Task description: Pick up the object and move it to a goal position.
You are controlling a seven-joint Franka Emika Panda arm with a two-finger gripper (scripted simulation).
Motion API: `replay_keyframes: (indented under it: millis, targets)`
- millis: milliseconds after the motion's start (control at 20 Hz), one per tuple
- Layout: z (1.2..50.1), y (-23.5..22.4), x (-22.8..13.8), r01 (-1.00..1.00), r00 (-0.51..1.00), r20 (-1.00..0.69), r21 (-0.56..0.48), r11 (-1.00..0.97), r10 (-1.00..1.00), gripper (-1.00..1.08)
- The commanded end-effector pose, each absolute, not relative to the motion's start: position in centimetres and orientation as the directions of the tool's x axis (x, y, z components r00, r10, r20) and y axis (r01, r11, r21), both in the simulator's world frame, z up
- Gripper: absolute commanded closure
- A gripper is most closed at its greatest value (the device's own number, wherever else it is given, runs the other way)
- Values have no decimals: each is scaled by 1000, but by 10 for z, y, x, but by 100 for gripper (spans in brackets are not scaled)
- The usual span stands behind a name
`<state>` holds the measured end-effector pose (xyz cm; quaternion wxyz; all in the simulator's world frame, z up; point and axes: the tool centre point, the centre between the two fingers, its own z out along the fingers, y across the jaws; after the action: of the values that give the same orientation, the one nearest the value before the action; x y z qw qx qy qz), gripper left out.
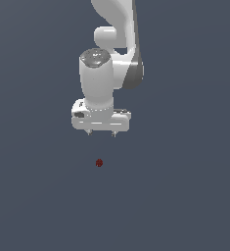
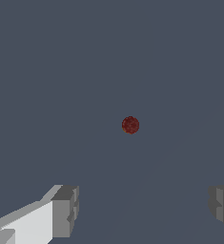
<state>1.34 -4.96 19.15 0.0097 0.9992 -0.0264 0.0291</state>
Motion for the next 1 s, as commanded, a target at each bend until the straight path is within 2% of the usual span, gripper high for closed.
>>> replay_keyframes:
  millis: [0, 450, 950]
  targets:
    - [192, -50, 13, -53, 997, 59, 18, -998, -52, -92]
    - [207, -31, 16, 12, 997, 74, 35, -999, 15, -92]
    - [206, -31, 16, 3, 997, 74, 33, -999, 5, -92]
